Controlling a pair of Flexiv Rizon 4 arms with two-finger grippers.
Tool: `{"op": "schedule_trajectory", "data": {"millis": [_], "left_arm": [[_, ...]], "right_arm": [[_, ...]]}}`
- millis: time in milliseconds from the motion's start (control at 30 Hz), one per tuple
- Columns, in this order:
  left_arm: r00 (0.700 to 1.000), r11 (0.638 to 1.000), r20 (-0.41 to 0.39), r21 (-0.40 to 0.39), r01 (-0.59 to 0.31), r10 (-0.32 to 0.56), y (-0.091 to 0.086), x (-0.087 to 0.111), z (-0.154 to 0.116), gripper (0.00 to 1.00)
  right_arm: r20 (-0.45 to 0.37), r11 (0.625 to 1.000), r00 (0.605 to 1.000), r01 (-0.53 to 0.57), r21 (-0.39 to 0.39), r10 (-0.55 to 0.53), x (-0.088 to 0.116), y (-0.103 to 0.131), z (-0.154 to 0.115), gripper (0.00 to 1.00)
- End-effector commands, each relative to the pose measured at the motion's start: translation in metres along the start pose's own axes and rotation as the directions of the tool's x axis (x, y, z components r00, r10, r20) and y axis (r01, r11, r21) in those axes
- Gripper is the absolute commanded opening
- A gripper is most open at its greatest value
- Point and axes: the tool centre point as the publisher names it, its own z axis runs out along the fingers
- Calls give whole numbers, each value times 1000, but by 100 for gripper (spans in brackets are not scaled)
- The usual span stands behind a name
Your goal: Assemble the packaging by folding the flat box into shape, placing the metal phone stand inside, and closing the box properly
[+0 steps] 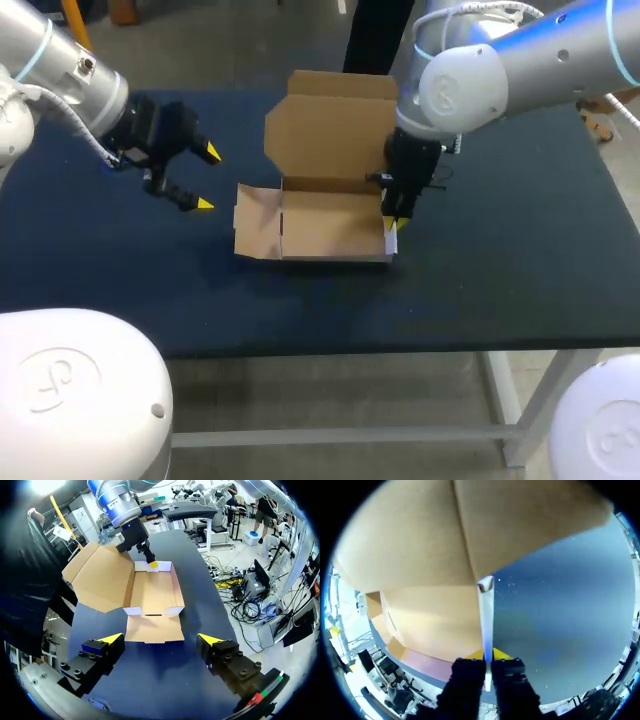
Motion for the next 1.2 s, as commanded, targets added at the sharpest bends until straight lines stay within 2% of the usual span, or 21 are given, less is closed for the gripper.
{"op": "schedule_trajectory", "data": {"millis": [33, 400, 567, 867, 1200], "left_arm": [[1000, 1000, -8, -6, 1, -1, -1, -3, 0, 100], [1000, 1000, -8, -6, 1, -1, -1, -3, 0, 100], [1000, 1000, -8, -6, 1, -1, -1, -3, 0, 100], [1000, 1000, -8, -6, 1, -1, -1, -3, 0, 100], [1000, 1000, -8, -6, 1, -1, -1, -3, 0, 100]], "right_arm": [[5, 1000, 1000, 0, 16, 0, 2, 4, -1, 0], [5, 1000, 1000, 0, 16, 0, 2, 4, -1, 0], [33, 996, 999, -8, 91, 5, 16, 7, -1, 0], [52, 976, 998, 5, 218, -17, 23, 9, 1, 0], [82, 960, 997, -28, 280, 6, 23, 9, 15, 0]]}}
